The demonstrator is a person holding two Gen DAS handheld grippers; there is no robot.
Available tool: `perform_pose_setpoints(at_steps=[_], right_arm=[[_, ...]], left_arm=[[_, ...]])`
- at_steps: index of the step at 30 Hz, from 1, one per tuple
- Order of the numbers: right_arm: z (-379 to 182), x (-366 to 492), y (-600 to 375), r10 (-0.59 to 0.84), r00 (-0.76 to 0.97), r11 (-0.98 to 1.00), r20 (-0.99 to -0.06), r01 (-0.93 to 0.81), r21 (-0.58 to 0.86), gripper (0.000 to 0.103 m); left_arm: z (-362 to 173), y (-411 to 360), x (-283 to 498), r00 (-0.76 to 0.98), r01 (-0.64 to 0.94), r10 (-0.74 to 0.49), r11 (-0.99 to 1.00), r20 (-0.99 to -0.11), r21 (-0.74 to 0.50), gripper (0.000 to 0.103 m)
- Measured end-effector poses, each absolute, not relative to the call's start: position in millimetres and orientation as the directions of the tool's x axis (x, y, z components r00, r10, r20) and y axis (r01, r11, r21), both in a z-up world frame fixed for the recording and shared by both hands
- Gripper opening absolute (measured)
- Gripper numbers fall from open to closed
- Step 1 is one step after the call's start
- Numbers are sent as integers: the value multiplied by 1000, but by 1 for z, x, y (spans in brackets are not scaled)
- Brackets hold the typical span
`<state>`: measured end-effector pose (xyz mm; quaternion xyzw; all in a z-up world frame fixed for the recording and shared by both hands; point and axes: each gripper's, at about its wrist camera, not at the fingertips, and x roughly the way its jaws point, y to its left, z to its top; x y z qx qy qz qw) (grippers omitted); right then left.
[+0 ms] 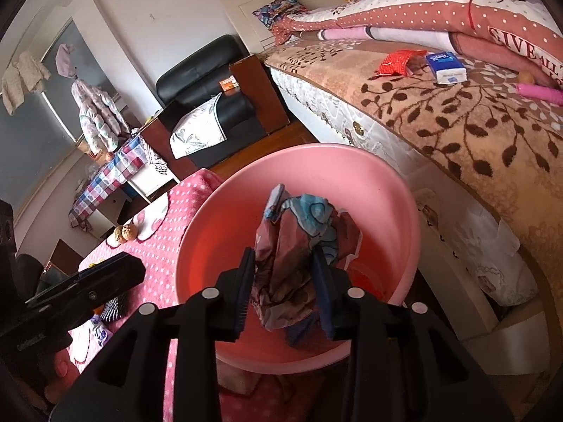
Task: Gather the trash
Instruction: 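Open the left gripper then the right gripper to drop both wrappers into the bucket, then move both open grippers back over the purple face mask on the table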
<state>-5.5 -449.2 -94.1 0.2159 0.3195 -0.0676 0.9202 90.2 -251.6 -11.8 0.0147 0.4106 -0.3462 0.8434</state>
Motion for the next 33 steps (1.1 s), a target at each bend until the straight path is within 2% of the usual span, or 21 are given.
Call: perform_pose_setpoints(at_steps=[5, 16, 33], right_arm=[[-94, -6, -447, 11, 782, 898, -623, 266, 349, 40], [-92, -6, -431, 21, 778, 917, -627, 235, 322, 41], [-83, 3, -368, 113, 784, 966, -610, 58, 253, 41]], left_arm=[[-11, -246, 88, 424, 590, -577, 761, -698, -269, 51], [-13, -228, 86, 442, 555, -562, 784, -700, -278, 51], [-8, -163, 83, 547, 445, -469, 864, -694, -233, 51]])
